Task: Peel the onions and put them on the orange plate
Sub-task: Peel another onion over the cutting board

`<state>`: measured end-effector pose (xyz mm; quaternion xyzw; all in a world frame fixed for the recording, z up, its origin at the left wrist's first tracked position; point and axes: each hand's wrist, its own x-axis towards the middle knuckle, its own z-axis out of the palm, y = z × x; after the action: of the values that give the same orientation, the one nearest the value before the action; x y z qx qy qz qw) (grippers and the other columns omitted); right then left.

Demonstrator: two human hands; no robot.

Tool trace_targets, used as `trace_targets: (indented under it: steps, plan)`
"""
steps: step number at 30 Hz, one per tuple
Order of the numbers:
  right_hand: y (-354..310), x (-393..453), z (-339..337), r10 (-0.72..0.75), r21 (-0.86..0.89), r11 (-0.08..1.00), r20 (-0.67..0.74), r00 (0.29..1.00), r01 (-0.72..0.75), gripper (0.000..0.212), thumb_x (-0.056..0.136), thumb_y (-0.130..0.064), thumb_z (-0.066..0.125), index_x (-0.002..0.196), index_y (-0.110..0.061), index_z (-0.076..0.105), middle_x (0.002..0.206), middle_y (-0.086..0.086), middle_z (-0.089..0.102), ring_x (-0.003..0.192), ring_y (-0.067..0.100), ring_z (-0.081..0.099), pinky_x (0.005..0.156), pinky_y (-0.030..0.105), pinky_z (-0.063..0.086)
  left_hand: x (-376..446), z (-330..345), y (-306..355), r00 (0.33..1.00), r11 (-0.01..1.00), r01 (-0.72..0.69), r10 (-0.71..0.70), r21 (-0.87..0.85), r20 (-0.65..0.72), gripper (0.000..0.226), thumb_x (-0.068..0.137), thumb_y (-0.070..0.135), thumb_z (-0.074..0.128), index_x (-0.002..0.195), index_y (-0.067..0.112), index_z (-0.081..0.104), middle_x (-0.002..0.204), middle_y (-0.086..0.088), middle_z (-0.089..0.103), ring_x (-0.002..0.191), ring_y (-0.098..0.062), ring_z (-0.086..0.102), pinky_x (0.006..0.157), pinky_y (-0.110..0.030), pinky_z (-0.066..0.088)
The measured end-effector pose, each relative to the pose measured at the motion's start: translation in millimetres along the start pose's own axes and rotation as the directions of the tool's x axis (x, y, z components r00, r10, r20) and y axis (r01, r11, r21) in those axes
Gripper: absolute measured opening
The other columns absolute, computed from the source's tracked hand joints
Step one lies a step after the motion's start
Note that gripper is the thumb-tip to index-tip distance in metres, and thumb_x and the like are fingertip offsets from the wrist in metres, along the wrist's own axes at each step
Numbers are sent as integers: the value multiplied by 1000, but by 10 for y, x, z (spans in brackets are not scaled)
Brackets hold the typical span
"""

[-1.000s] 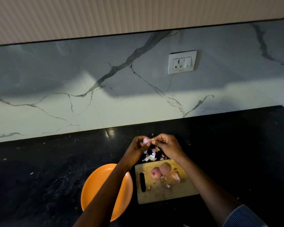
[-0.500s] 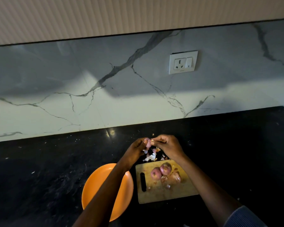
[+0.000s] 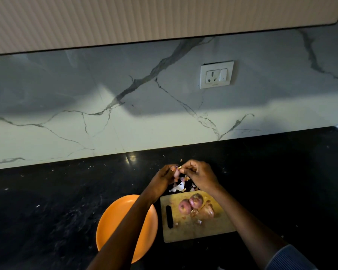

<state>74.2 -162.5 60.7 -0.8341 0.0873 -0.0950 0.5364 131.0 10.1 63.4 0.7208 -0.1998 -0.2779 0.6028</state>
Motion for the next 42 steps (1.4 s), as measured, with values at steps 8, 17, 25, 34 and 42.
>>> trace_targets:
  steps: [8,17,25,34,42]
  plan:
    - [4,-13,90,-98,-104,991,-130,987,85,9,91,-16,73,99,-15,77,88,-8,75,82,1,70,72,18,55,-8,-41,36,999,999,-35,34,40,16,48,98,55,52,123,15,62,102,-17,66,88,-18,59,81,-35,50]
    - [70,2,-31,-321,-514,811,10,947,280,14,96,-17,62,107,-17,69,104,1,66,97,24,56,77,36,46,-47,-8,124,999,998,-38,40,-53,31,19,107,14,40,97,11,55,82,-10,52,72,-12,52,65,-20,49]
    - [60,-69,91,-323,-689,668,71,944,281,22,94,-14,60,116,-18,61,111,2,64,101,22,58,86,36,44,16,-51,-5,998,990,-14,22,142,-53,26,106,27,43,119,6,52,94,-6,61,73,-5,60,70,-21,51]
    - [193,-67,40,-281,-760,628,-23,959,166,24,83,-4,64,101,-20,62,94,0,64,86,22,61,74,37,48,14,-236,-228,987,863,-17,94,505,-127,15,107,27,43,109,12,47,97,5,56,89,-12,57,67,-8,40]
    - [83,15,-107,330,178,921,112,937,-346,27,104,-10,49,107,-26,71,101,-8,74,84,4,66,71,14,48,31,-176,-302,986,996,48,-36,73,-162,11,106,18,45,103,9,50,94,-6,58,84,-19,56,78,-36,48]
